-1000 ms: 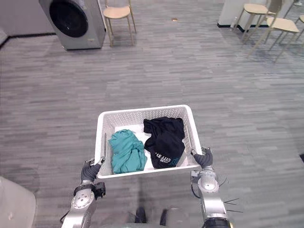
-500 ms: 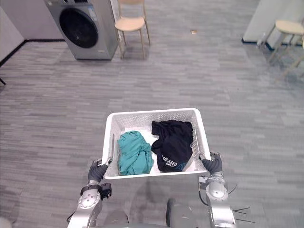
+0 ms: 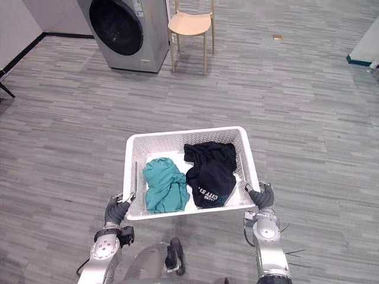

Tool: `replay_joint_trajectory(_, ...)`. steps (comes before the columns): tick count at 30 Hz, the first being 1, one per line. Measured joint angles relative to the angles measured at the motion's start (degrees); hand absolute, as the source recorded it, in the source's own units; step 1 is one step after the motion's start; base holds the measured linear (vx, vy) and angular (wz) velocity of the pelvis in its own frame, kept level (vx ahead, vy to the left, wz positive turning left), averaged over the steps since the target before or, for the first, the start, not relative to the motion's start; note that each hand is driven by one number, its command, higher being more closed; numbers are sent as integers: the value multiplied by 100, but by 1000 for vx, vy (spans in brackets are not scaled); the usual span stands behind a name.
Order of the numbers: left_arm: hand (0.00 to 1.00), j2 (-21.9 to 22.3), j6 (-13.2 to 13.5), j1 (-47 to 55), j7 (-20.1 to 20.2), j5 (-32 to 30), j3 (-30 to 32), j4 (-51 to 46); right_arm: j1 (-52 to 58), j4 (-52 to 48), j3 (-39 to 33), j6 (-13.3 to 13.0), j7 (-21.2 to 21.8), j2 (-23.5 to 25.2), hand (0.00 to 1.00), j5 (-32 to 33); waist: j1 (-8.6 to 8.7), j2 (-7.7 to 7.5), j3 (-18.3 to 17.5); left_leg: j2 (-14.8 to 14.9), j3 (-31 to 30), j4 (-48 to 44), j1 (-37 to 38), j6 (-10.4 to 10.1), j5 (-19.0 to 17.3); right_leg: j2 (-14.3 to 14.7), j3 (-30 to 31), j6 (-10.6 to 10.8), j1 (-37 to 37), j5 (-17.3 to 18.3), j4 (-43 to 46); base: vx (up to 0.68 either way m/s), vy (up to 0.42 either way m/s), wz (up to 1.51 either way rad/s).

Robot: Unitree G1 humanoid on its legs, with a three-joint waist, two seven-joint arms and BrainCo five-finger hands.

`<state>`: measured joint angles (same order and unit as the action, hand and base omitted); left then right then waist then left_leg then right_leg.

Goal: Pick up the laundry basket with both hands and put the clothes into the washing machine.

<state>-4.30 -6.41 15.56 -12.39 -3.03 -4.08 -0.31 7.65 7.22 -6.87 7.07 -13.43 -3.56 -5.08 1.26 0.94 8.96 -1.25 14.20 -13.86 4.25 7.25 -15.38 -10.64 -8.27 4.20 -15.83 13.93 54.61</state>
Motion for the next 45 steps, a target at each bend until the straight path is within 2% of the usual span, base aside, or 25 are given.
replay_joint_trajectory(2,100,-77,1,-161,1,1,-45,33,45,-138,-29,1,-4,-2,100,0,111,0,-1,35,-181,228,333,-92,-44,202,-286,-181,-495,-1,-1252,565,3,54)
replay_joint_trajectory(4,100,-132,1,-293,0,1,-116,50,144,-331,-74,0,-30,11,100,2,159,-38,13,75,-224,467,789,-407,-212,436,-318,-86,-653,-647,-3213,664,-56,52)
replay_joint_trajectory(6,100,-234,1,-309,-1,-21,-206,166,222,-358,-76,2,-30,2,100,0,206,-270,-101,-107,-348,727,1525,-785,-435,485,-237,-361,-799,-1675,-4316,829,-127,37)
replay_joint_trajectory(7,100,-170,0,-306,0,-43,-248,299,261,-350,-82,4,-31,-73,100,0,298,-139,-183,1,-472,805,1783,-821,-457,573,-198,-580,-754,-2324,-4053,756,-129,22)
replay_joint_trajectory(9,100,43,2,-340,-1,-60,-216,407,227,-353,-106,14,-24,-207,100,0,266,339,-264,464,-495,419,1860,-1116,-279,883,-292,-713,-771,-1956,-3399,765,-166,-8)
replay_joint_trajectory(11,100,92,2,-321,-1,-106,-203,437,276,-359,-124,18,-24,-184,100,1,318,366,-255,664,-552,-798,1463,-1345,148,992,-444,-759,-557,-1498,-3153,718,-230,-3)
replay_joint_trajectory(12,100,192,4,-216,3,-109,-177,433,372,-456,-108,41,-25,-173,100,4,264,435,-186,1051,-571,-2684,772,-1386,1327,1191,-412,-819,60,-1219,-3398,692,-157,-13)
replay_joint_trajectory(13,100,248,15,-120,5,-107,-137,418,387,-589,-82,54,-25,-160,100,22,231,500,-153,1343,-592,-3845,253,-1392,1891,1380,-395,-858,462,-1113,-3647,668,-117,-24)
replay_joint_trajectory(15,100,255,30,-21,5,-23,-125,415,395,-834,-79,51,-55,-108,100,73,69,477,-112,1734,-581,-5479,-778,-1178,1272,1638,-225,-945,1142,-967,-4106,605,-65,-50)
replay_joint_trajectory(17,100,231,72,30,14,81,-106,394,355,-962,-16,41,-68,-130,100,110,-128,302,-54,1728,-428,-5532,-1507,-867,634,1631,81,-986,1758,-891,-4575,587,-26,-64)
replay_joint_trajectory(20,100,266,82,163,113,134,-39,222,190,-1027,5,34,-70,-166,100,112,-264,165,42,1334,-356,-3446,-2422,-808,158,1339,425,-732,2384,-629,-4942,621,147,-46)
replay_joint_trajectory(21,100,298,79,174,126,131,-34,211,75,-870,8,29,-67,-240,100,111,-263,91,92,1008,-577,-1953,-2454,-1095,362,1143,524,-589,2554,-440,-4981,528,259,-38)
replay_joint_trajectory(22,100,341,77,190,129,124,-27,193,-18,-683,11,19,-63,-344,100,115,-265,225,46,903,-797,-552,-2399,-1332,802,1062,648,-433,2738,-256,-5079,647,325,-43)
replay_joint_trajectory(23,100,368,67,190,128,117,-23,193,-60,-555,19,10,-62,-374,100,121,-292,235,63,911,-730,-475,-2382,-1332,1280,1010,726,-361,2853,-152,-5119,589,312,-45)
replay_joint_trajectory(24,100,353,51,164,124,108,1,181,-119,-333,20,10,-63,-333,100,132,-316,182,1,732,-534,-687,-2313,-875,1494,788,834,-265,3055,3,-5178,510,255,-28)
replay_joint_trajectory(28,100,329,16,130,123,66,72,111,-115,-239,32,11,-27,-285,100,169,-370,33,-45,570,-62,-1904,-2568,-336,337,281,1063,196,2794,167,-4292,648,328,-34)
replay_joint_trajectory(30,100,241,-69,120,122,65,63,140,-182,71,12,7,-7,-194,100,156,-283,-85,13,231,67,-1731,-1887,-240,-143,-50,1223,1127,1686,-42,-1293,543,276,-22)
replay_joint_trajectory(31,100,187,-89,128,122,64,61,154,-170,160,14,7,-3,-146,100,153,-231,-126,28,124,67,-1594,-1607,-220,-217,-106,1191,1068,1447,-33,-578,565,207,4)
replay_joint_trajectory(33,100,111,-144,177,111,6,54,219,-38,320,76,8,-1,-87,100,113,-122,-35,-6,4,49,-821,-497,-202,-307,-126,615,413,681,274,446,617,154,3)
replay_joint_trajectory(37,100,-105,-125,-57,105,9,-39,240,-7,74,53,4,-5,-83,100,98,110,38,-43,32,-363,-80,290,-240,-301,70,-312,-48,-421,396,-1131,603,42,49)
replay_joint_trajectory(39,100,-129,-122,-384,105,4,-171,445,28,13,-85,4,-22,-124,100,101,157,49,-6,128,-586,364,841,-552,-340,321,-384,-28,-683,-788,-3426,610,-87,72)
replay_joint_trajectory(41,100,-154,-123,-463,106,2,-218,580,54,11,-118,3,-22,-131,100,100,184,-17,-38,138,-633,537,1225,-796,-391,395,-267,-101,-732,-1743,-4026,613,-130,32)
replay_joint_trajectory(42,100,-90,-120,-485,99,-2,-219,701,12,34,-123,6,-20,-190,100,99,166,202,-54,343,-640,601,1473,-922,-446,587,-171,-399,-597,-2273,-4006,855,-161,-4)
replay_joint_trajectory(43,100,17,-133,-552,104,-12,-217,788,-86,34,-218,37,-18,-210,100,97,134,394,-59,531,-668,495,1512,-1326,-127,667,-214,-519,-637,-1916,-3534,981,-199,13)
replay_joint_trajectory(45,100,164,-131,-652,106,-53,-237,919,90,35,-262,53,-14,-258,100,102,350,303,37,483,-843,-171,1517,-1346,423,364,-496,-631,-736,-1283,-2284,617,-215,51)
